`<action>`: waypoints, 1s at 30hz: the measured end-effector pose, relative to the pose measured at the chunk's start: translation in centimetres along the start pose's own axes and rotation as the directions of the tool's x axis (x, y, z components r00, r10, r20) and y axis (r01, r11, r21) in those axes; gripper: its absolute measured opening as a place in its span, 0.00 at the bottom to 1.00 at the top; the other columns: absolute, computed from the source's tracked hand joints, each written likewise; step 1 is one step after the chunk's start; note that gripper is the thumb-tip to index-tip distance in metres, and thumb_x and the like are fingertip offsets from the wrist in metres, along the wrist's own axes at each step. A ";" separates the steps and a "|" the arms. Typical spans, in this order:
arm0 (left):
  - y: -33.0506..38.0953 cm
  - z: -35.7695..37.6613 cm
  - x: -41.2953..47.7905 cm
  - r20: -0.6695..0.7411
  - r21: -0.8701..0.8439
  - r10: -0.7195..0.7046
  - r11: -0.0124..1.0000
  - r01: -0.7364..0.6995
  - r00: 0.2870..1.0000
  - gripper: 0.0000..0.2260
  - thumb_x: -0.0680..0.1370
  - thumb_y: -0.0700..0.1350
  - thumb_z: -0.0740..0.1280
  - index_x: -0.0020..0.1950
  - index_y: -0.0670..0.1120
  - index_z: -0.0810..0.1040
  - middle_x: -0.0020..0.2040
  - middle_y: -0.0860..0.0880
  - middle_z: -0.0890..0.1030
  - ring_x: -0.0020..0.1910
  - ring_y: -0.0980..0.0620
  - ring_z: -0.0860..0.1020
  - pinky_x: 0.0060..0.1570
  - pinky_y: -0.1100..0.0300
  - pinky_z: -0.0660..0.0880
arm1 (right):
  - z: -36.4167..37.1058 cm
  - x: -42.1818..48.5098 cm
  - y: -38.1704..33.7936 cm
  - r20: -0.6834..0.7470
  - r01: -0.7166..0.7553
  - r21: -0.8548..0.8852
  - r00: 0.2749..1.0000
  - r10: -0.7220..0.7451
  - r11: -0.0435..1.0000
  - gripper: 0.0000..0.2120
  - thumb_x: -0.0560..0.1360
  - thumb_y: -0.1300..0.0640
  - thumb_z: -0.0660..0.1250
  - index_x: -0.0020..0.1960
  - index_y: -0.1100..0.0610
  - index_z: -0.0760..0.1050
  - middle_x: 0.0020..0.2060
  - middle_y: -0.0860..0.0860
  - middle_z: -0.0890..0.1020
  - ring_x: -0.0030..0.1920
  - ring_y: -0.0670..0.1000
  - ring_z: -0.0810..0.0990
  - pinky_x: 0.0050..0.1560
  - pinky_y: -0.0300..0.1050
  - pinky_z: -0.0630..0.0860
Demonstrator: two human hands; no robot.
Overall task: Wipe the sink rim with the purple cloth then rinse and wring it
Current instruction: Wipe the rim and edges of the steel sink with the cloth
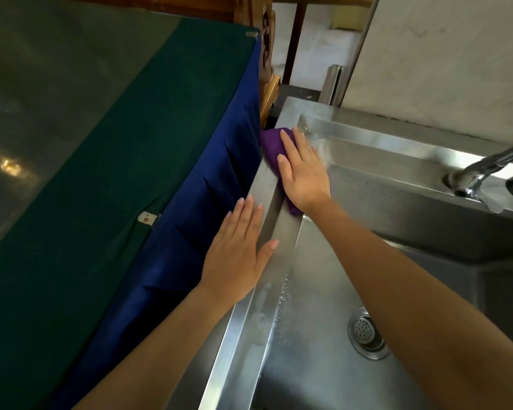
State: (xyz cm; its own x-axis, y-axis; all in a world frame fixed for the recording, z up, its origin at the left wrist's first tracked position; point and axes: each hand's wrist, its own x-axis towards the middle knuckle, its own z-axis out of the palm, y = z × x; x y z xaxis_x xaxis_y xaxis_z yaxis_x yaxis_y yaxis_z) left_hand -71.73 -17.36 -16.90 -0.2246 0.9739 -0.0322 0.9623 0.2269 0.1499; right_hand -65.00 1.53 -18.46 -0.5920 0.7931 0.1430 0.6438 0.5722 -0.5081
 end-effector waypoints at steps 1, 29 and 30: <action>-0.1 0.0 -0.6 -0.002 0.006 0.003 1.000 -0.003 1.000 0.33 0.78 0.62 0.34 0.74 0.41 0.50 0.76 0.42 0.56 0.76 0.46 0.52 0.72 0.51 0.49 | 0.1 -0.5 -0.3 0.005 -0.004 0.002 1.000 0.004 1.000 0.23 0.82 0.49 0.47 0.76 0.51 0.52 0.76 0.52 0.55 0.76 0.51 0.52 0.75 0.46 0.47; -1.3 0.3 -23.1 0.012 0.119 0.058 0.991 -0.059 0.998 0.32 0.80 0.60 0.37 0.74 0.38 0.57 0.75 0.40 0.61 0.75 0.43 0.57 0.73 0.50 0.55 | 3.1 -22.3 -10.7 -0.004 -0.028 0.037 1.000 0.029 0.999 0.22 0.82 0.50 0.48 0.75 0.49 0.56 0.76 0.53 0.56 0.76 0.53 0.55 0.75 0.46 0.48; -1.4 0.4 -24.2 0.010 0.114 0.046 0.992 -0.047 0.999 0.32 0.80 0.60 0.37 0.74 0.39 0.57 0.75 0.40 0.61 0.75 0.43 0.57 0.74 0.50 0.57 | 3.2 -23.1 -11.2 -0.007 -0.033 0.035 0.999 0.033 0.999 0.22 0.82 0.50 0.48 0.75 0.50 0.57 0.76 0.53 0.57 0.76 0.53 0.55 0.75 0.46 0.48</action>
State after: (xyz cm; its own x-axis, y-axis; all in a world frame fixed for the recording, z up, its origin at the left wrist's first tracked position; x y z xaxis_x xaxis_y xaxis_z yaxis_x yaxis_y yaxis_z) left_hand -67.57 -41.21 -16.68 -0.1785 0.9833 -0.0351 0.9830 0.1798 0.0380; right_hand -60.05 -23.90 -18.77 -0.5669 0.8131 0.1321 0.6454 0.5381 -0.5422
